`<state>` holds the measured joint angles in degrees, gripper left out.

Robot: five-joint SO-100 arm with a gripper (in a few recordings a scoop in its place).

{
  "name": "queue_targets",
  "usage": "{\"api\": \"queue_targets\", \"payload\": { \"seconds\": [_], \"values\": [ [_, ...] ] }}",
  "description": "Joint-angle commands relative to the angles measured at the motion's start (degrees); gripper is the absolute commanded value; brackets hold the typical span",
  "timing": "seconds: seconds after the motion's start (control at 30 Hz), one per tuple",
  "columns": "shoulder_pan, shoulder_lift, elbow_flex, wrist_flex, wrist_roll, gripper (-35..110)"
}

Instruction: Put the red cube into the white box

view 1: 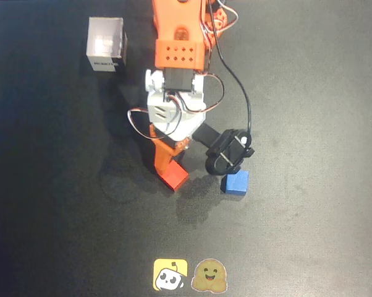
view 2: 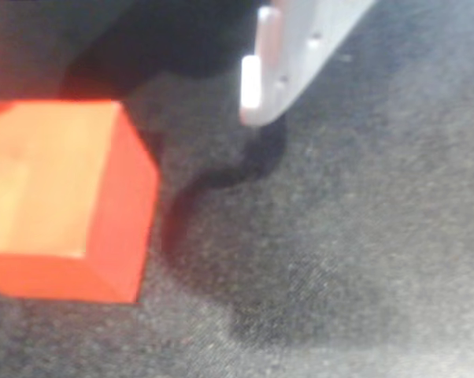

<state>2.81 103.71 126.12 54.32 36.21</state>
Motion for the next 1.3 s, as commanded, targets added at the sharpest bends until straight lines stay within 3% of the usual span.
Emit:
{"api": "queue_targets", "payload": {
  "seconds": [0.0, 1.27],
  "values": [
    [0.44, 2.81, 0.18, 0.09, 0.18, 25],
    [-0.18, -7.82, -13.97, 5.71, 1.05, 25]
  ]
}}
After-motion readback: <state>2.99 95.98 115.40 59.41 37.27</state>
